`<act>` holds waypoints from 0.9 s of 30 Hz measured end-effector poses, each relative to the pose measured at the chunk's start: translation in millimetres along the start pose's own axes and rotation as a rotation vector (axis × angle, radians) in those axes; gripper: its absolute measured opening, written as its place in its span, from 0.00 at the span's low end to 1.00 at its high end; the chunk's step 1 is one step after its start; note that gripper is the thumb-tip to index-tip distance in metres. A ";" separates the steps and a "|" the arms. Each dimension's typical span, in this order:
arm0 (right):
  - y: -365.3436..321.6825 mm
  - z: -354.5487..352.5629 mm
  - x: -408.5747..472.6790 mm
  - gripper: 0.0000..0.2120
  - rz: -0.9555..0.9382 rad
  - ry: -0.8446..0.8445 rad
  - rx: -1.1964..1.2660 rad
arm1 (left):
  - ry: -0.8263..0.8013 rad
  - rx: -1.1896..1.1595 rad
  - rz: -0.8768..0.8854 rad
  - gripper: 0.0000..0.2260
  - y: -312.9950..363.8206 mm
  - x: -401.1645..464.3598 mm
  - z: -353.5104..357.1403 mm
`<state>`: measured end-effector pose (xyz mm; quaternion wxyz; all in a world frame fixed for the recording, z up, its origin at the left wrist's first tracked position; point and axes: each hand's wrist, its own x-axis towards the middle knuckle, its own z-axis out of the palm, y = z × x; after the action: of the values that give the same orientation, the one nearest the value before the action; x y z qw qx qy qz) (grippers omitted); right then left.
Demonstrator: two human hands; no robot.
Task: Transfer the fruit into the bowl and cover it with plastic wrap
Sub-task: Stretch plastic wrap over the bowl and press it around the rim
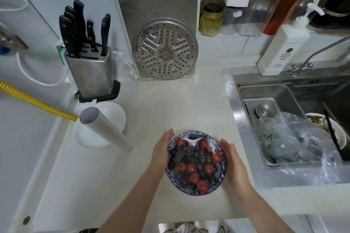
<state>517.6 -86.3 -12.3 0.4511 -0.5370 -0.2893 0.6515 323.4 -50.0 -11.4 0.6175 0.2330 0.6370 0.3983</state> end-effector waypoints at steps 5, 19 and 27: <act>5.9 9.2 8.6 0.25 0.076 0.071 0.176 | -0.075 -0.044 -0.022 0.22 0.8 -2.3 9.9; -3.8 2.8 12.2 0.24 0.066 0.097 0.096 | 0.073 -0.421 -0.123 0.27 -13.5 -16.2 8.3; -20.2 17.7 32.4 0.25 0.109 0.136 0.205 | 0.067 -0.555 -0.178 0.25 -5.7 -25.3 21.2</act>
<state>505.6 -46.7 -4.5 0.4860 -0.5458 -0.1603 0.6635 348.3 -68.6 1.0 0.6686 -0.0150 0.5417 0.5092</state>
